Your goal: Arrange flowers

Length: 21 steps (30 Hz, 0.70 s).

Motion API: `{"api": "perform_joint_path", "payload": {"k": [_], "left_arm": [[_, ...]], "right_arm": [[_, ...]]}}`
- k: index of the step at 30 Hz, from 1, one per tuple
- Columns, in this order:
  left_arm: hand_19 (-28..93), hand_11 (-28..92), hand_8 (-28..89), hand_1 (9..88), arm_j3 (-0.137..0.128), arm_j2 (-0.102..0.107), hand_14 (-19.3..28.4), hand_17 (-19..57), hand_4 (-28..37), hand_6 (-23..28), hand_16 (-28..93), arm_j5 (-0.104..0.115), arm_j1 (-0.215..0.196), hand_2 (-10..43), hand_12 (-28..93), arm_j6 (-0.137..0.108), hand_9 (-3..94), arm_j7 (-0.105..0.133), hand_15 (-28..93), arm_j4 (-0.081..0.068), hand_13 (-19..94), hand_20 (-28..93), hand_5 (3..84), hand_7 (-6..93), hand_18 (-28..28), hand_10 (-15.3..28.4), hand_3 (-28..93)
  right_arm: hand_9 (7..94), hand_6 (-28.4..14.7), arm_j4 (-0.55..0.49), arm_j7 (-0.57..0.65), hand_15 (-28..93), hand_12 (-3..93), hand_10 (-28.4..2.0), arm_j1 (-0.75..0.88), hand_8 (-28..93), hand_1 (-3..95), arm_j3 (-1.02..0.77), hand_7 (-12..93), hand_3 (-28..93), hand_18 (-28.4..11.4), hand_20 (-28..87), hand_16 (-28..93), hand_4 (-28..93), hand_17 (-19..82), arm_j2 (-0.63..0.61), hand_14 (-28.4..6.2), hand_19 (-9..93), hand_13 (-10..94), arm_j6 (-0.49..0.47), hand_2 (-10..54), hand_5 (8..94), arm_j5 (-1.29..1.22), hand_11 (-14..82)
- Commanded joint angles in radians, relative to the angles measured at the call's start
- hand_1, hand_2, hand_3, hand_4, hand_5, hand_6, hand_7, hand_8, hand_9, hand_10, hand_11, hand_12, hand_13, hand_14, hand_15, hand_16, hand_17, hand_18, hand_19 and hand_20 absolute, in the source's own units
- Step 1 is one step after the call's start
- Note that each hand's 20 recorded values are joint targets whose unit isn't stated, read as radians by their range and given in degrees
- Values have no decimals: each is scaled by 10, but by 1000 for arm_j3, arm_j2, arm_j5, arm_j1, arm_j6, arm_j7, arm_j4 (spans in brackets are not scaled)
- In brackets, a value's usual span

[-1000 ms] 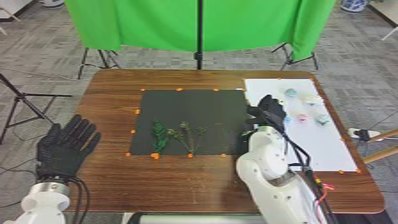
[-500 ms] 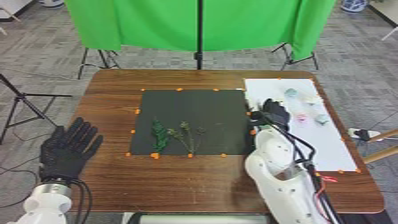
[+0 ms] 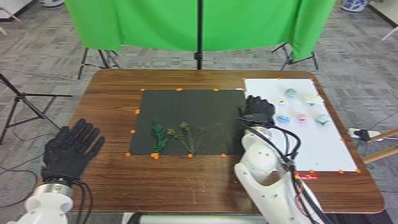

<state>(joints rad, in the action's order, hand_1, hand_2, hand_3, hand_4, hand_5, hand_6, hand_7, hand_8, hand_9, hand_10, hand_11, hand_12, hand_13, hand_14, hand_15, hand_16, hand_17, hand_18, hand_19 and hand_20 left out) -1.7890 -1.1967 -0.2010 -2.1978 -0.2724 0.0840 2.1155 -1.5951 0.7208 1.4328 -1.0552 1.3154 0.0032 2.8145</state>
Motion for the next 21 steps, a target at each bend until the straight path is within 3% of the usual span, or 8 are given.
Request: {"api": "perform_joint_path", "payload": {"k": [1, 4, 6, 8, 13, 17, 19, 21], "left_arm": [[435, 299, -121, 362, -3, -13, 160, -57, -283, 84, -93, 19, -24, 109, 111, -8, 415, 3, 517, 1, 317, 157, 487, 218, 159, 151, 735], [434, 299, -122, 352, -5, -14, 160, -57, -283, 86, -93, 22, -24, 119, 111, -2, 416, 2, 518, 1, 317, 157, 488, 216, 159, 152, 736], [434, 298, -121, 344, -5, -12, 161, -57, -283, 87, -93, 24, -21, 126, 110, -1, 416, 0, 518, 0, 317, 156, 489, 214, 159, 153, 737], [434, 298, -119, 340, -7, -12, 161, -57, -283, 87, -93, 22, -22, 131, 110, -2, 416, -3, 518, -1, 318, 156, 490, 212, 159, 153, 737], [434, 297, -118, 334, -2, -9, 162, -58, -283, 88, -93, 23, -14, 139, 111, 0, 417, -12, 517, -6, 318, 156, 490, 211, 159, 154, 736], [433, 296, -117, 332, -1, -8, 162, -58, -283, 88, -93, 12, -9, 141, 111, 3, 417, -18, 516, -9, 317, 156, 491, 211, 159, 154, 737], [434, 296, -117, 332, -4, -15, 162, -58, -283, 88, -93, -15, -6, 139, 111, 9, 418, -38, 516, -7, 317, 156, 491, 211, 159, 154, 738], [434, 297, -116, 342, -1, -12, 162, -58, -283, 86, -93, -44, -4, 129, 112, 21, 417, -47, 516, -4, 317, 156, 492, 215, 159, 153, 741]], "right_arm": [[822, -20, 13, 44, 651, 530, -120, 77, 168, 580, 27, 566, 745, -256, 537, 429, -279, 515, -24, -117, 932, 765, 107, -95, 687, -76, 278], [757, -42, -59, 49, 697, 498, -146, 95, 136, 537, 19, 622, 739, -255, 545, 392, -257, 518, -53, -137, 932, 726, 86, -95, 618, -131, 340], [704, -65, -94, 36, 685, 322, -190, 110, 100, 471, 8, 511, 747, -256, 546, 346, -246, 507, -65, -154, 932, 691, 25, -95, 593, -128, 367], [652, -89, -122, 35, 673, 238, -222, 113, -101, 387, -6, 374, 773, -267, 543, 314, -240, 489, -60, -174, 932, 648, -89, -95, 582, -155, 324], [552, -130, -103, 35, 672, 198, -267, 98, -87, 308, 1, 236, 725, -283, 528, 267, -267, 442, -48, -212, 932, 555, -184, -95, 496, -171, 235], [564, -118, -48, 0, 687, 208, -249, 72, -100, 387, 56, 288, 766, -284, 531, 264, -279, 438, -56, -202, 932, 559, -194, -95, 502, -93, 285], [608, -95, -43, -44, 688, 222, -222, 62, -115, 466, 70, 332, 792, -284, 536, 272, -280, 440, -66, -183, 932, 595, -301, -95, 543, -32, 331], [669, -73, -22, -69, 639, 267, -193, 54, -117, 522, 91, 341, 768, -280, 534, 354, -282, 437, -79, -153, 932, 634, -307, -95, 596, -6, 300]]}}
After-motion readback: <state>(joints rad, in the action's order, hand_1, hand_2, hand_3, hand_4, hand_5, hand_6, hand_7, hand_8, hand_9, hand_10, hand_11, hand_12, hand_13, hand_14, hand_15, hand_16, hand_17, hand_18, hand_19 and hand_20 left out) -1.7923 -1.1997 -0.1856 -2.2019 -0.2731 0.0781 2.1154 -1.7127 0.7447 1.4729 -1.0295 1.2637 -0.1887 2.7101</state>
